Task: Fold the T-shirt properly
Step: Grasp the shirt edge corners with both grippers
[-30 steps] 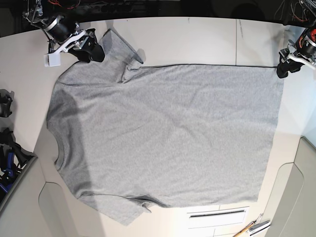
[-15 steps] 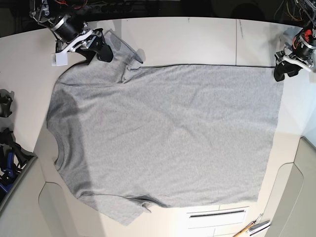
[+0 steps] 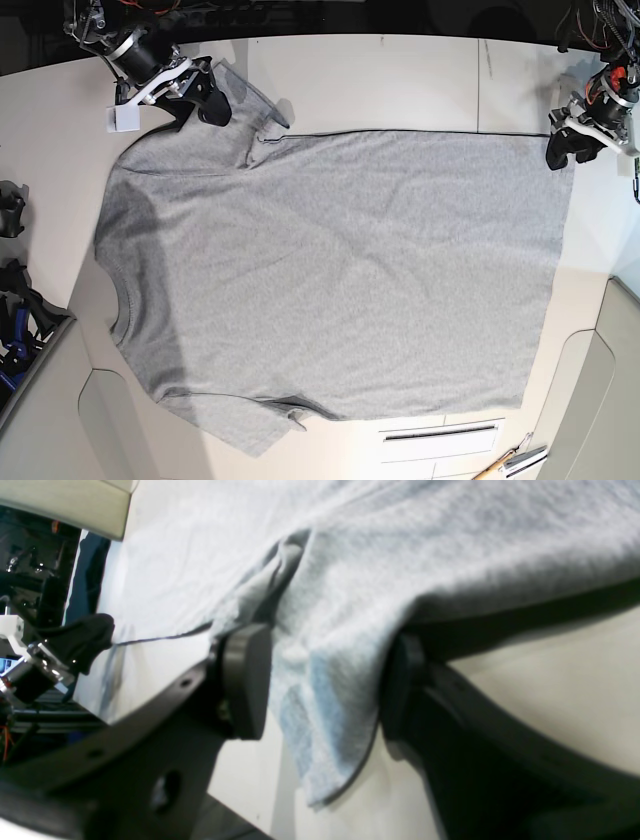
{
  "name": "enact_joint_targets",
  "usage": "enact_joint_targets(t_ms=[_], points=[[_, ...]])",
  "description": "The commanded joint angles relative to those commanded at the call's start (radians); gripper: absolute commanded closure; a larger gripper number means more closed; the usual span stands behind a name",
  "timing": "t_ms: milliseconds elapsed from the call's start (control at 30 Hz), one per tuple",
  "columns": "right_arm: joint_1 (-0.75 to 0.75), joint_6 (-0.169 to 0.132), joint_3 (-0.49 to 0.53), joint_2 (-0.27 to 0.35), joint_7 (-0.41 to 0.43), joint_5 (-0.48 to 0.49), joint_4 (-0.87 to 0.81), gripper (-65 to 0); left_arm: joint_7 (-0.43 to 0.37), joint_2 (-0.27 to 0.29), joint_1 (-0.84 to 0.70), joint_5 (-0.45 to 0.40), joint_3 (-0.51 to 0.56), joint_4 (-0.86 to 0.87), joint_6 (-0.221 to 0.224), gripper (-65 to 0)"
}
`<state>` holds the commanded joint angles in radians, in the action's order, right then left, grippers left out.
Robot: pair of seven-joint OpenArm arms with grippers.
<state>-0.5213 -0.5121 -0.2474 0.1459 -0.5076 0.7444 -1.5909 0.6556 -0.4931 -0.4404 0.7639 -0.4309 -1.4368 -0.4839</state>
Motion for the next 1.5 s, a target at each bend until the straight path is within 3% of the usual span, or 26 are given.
enact_joint_targets(t_ms=[167,333,467,533,600,667,733,800,1067,1233,1367,1500], points=[[0.000,0.000,0.000,0.000,0.000,0.000,0.000,-32.4,0.000,0.000,0.000,0.001,0.000,0.000,-0.002,-22.2],[0.000,-0.001,0.000,0.000,0.003,0.000,0.000,-14.7,-0.001,0.000,0.000,0.001,0.000,0.000,-0.084,-8.9],[0.001,-0.001,0.000,0.000,0.003,-0.001,0.000,-5.6,-0.008,0.000,0.000,0.001,0.000,0.000,-0.129,-0.3],[0.001,-0.002,0.000,0.000,0.003,0.000,0.000,-0.1,-0.024,0.000,0.000,0.001,0.000,0.000,-0.135,0.0],[0.001,-0.007,0.000,0.000,0.003,0.000,0.000,0.0,-0.044,-0.001,0.000,0.001,0.000,0.000,-0.135,0.0],[0.000,-0.040,0.000,0.000,0.003,0.000,0.000,0.0,-0.063,-0.001,0.000,0.001,0.000,0.000,-0.135,0.0],[0.000,-0.064,-0.001,0.000,0.003,0.000,-0.002,0.0,-0.085,-0.001,0.000,0.001,0.000,0.000,-0.166,0.0],[0.000,-0.064,-0.005,0.000,0.002,-0.001,-0.006,0.0,-0.090,-0.001,0.000,0.006,0.000,0.000,-0.214,0.0],[-0.009,-0.064,-0.078,0.000,-0.096,0.006,-0.105,0.0,-0.087,-0.003,0.000,0.047,-0.014,-0.005,-0.214,0.0],[-0.009,-0.064,-0.137,0.000,-0.212,0.089,-0.156,0.0,-0.047,-0.003,0.000,0.080,-0.026,-0.020,-0.214,0.0],[-0.009,-0.067,-0.190,0.001,-0.224,0.117,-0.162,0.0,0.008,-0.003,0.000,0.138,-0.052,-0.052,-0.214,0.0],[-0.008,-0.079,-0.233,0.001,-0.241,0.189,-0.168,0.0,0.007,-0.003,0.000,0.169,-0.087,-0.107,-0.214,0.0]])
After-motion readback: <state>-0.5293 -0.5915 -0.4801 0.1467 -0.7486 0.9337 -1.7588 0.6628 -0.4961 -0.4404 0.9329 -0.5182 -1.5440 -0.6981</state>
